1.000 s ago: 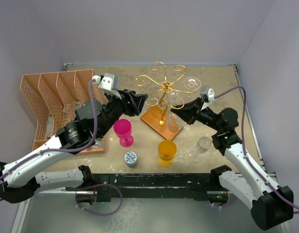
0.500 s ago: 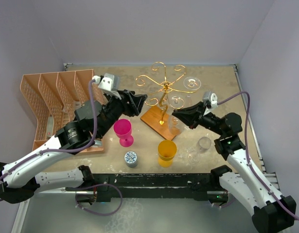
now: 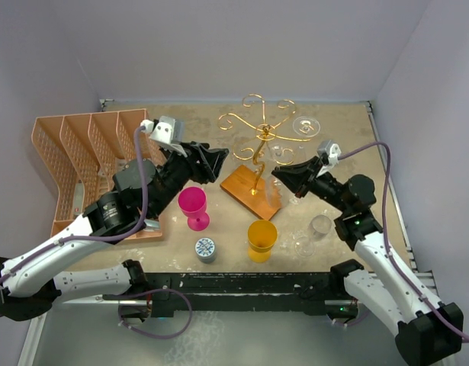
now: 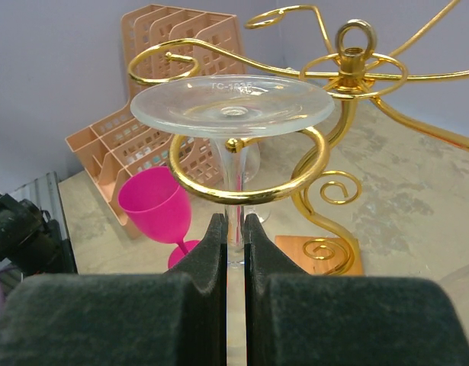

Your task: Place the wine glass upside down on the wine glass rack

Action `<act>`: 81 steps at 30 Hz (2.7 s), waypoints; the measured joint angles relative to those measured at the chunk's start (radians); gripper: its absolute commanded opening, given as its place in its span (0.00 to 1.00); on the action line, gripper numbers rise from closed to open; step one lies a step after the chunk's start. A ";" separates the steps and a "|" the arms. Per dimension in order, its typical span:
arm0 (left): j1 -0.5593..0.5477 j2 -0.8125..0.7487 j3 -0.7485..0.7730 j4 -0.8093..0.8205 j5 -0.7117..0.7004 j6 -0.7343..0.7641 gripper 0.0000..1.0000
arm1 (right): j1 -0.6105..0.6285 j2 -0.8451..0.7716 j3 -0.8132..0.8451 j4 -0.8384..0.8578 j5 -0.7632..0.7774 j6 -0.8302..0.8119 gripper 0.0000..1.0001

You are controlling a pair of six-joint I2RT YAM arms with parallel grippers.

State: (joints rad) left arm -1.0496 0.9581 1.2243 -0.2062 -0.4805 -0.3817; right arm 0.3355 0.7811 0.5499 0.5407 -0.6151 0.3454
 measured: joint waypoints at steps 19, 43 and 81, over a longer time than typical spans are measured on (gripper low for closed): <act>0.000 0.027 -0.011 0.002 -0.003 0.000 0.54 | 0.000 -0.087 -0.020 -0.018 -0.072 -0.021 0.00; 0.000 0.075 -0.011 -0.006 -0.005 0.000 0.54 | -0.001 -0.200 -0.078 -0.026 -0.047 -0.031 0.00; 0.000 0.076 -0.011 -0.042 -0.018 0.004 0.57 | -0.001 -0.269 0.080 -0.481 0.220 0.003 0.74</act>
State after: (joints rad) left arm -1.0496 1.0336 1.2133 -0.2478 -0.4984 -0.3779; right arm 0.3347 0.5125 0.6296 0.0601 -0.3954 0.3485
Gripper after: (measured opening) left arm 0.567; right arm 0.737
